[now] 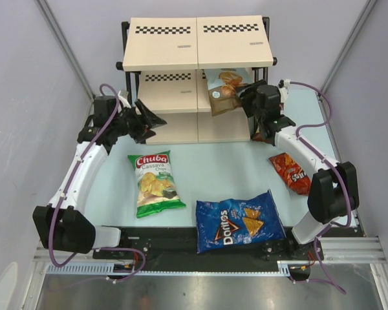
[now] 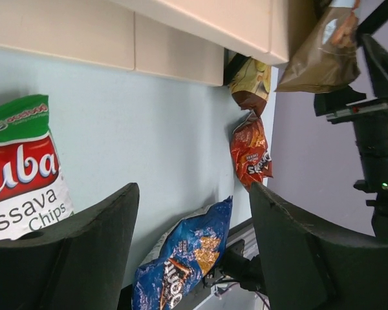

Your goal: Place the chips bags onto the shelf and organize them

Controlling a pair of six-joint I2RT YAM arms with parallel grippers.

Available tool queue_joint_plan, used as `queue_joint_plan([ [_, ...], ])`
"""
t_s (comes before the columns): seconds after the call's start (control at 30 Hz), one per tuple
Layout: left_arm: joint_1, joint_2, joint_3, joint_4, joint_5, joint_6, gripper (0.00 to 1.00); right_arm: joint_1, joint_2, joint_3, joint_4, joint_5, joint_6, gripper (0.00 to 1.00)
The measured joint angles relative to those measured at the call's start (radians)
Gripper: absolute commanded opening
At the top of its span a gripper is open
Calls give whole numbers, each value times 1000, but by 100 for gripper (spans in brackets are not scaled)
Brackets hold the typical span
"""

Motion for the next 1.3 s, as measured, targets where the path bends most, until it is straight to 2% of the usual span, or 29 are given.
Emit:
queue_joint_plan([
  [0.17,13,3,-50,5,11,-14,71,5,-30,0,-25,-85,9,75],
  [0.37,13,21,-78,49,36,-35,79,-13,-100,0,-159,-176,-5,76],
  [0.53,-9,31,-104,64,45,-29,79,-58,-199,0,-315,-217,-101,76],
  [0.67,-104,73,-106,61,59,26,81,-101,-272,0,-457,-242,-199,74],
  [0.8,-265,200,-65,15,87,146,82,-139,-306,0,-558,-329,-336,73],
  [0.93,-375,278,-58,-28,130,222,82,-143,-318,0,-669,-383,-436,73],
  [1.3,-507,402,-32,-50,229,284,84,-227,-337,0,-835,-431,-564,74],
])
